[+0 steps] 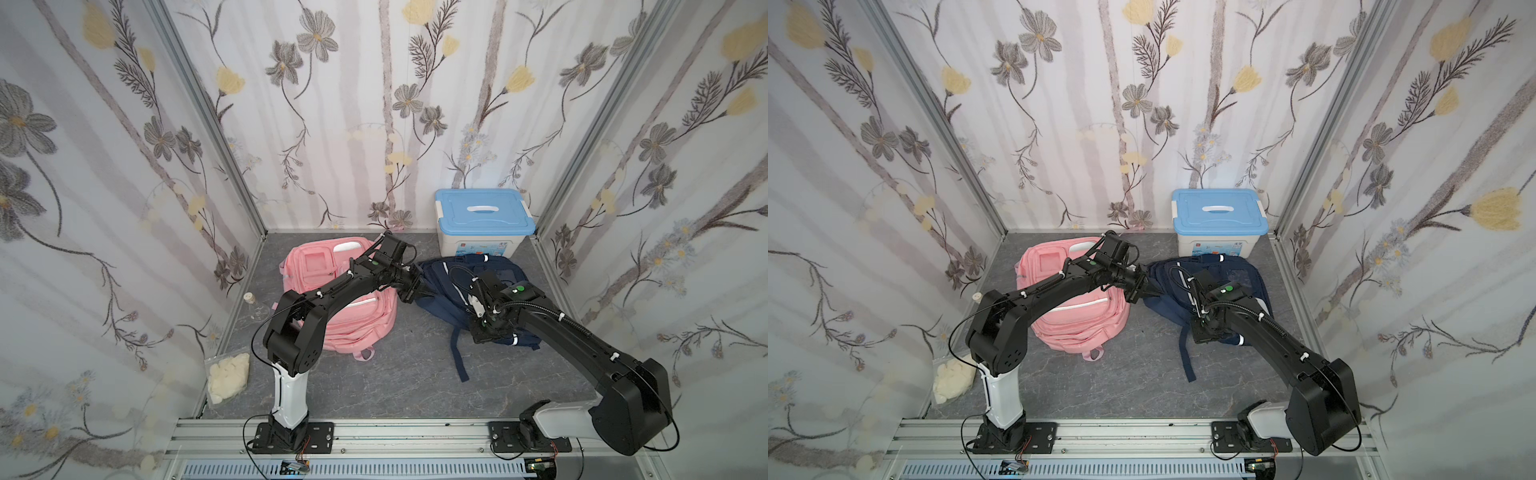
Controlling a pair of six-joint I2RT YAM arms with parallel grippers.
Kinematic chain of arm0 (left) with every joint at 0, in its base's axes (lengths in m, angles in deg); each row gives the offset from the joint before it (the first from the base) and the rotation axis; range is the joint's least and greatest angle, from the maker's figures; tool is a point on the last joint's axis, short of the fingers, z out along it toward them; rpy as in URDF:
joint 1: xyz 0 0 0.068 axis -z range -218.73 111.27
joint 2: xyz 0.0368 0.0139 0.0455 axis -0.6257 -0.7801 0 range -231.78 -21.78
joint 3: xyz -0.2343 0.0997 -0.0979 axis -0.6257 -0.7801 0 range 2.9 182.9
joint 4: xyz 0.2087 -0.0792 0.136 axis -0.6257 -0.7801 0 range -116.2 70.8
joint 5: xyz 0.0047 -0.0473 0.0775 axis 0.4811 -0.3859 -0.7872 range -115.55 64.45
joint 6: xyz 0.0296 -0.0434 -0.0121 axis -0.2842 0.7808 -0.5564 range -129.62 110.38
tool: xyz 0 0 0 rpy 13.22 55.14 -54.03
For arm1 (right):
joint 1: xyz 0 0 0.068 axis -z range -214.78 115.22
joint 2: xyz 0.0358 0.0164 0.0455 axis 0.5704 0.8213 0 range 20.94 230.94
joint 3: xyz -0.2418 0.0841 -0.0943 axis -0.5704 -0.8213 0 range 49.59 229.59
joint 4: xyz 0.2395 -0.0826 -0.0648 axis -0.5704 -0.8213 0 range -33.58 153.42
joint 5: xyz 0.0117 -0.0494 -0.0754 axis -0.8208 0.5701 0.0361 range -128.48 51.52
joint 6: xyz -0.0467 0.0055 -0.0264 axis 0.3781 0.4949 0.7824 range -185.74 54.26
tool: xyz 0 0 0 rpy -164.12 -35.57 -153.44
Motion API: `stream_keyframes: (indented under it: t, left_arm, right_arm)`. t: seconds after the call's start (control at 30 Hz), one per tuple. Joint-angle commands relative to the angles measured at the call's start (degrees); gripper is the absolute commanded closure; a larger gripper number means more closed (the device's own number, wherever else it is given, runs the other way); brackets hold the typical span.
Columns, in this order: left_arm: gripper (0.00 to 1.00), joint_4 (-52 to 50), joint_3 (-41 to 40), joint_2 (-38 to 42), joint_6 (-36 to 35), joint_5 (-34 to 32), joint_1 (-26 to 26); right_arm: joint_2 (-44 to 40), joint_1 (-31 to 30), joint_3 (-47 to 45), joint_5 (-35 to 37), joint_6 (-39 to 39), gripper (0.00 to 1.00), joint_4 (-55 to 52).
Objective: Zip up the backpack
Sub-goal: Zip the zipper on the backpack.
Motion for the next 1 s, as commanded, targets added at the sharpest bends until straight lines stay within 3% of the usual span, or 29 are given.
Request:
stream_keyframes:
  t: [0.0, 0.27, 0.4, 0.43, 0.47, 0.57, 0.73, 0.8, 0.9, 0.97]
  left_arm:
    - [1.00, 2.93, -0.18, 1.91, 1.50, 0.91, -1.36]
    - [1.00, 6.06, -1.24, 3.31, 3.96, 2.08, -1.84]
    - [1.00, 7.49, -2.98, 2.85, 4.64, 2.60, 0.63]
    - [1.00, 8.44, -3.31, 1.99, 5.42, 2.84, 1.57]
    - [1.00, 10.38, -3.45, 0.78, 6.53, 3.12, 2.84]
    - [1.00, 16.34, -2.85, -3.81, 10.37, 3.49, 6.22]
    - [1.00, 21.07, 1.75, -11.42, 13.33, 3.15, 8.93]
    - [0.67, 21.09, 2.50, -11.91, 12.80, 3.13, 8.91]
    - [0.47, 13.96, 4.00, -9.90, 6.63, 2.09, 8.31]
    - [0.25, 7.60, 6.35, -8.37, 1.41, 1.61, 7.80]
  right_arm:
    - [0.46, 3.06, -0.50, 4.93, -1.53, 1.00, -5.80]
    - [3.15, 7.95, -0.30, 6.68, -2.15, 1.00, -5.83]
    - [1.20, 8.33, 2.33, 7.04, -2.86, 1.00, -5.73]
    - [0.71, 8.45, 3.57, 6.73, -3.30, 0.93, -5.65]
    - [0.29, 8.46, 5.21, 5.50, -3.48, 0.75, -5.69]
    - [-0.83, 8.46, 9.43, -0.40, -4.69, 0.55, -4.90]
    - [-1.93, 8.42, 10.52, -3.54, -7.36, 0.47, -3.12]
    - [-1.95, 8.21, 10.43, -4.94, -7.86, 0.46, -2.07]
    - [-2.20, 7.48, 11.28, -4.83, -8.15, 0.44, -0.65]
    - [-2.30, 6.98, 12.26, -3.90, -8.27, 0.42, 0.39]
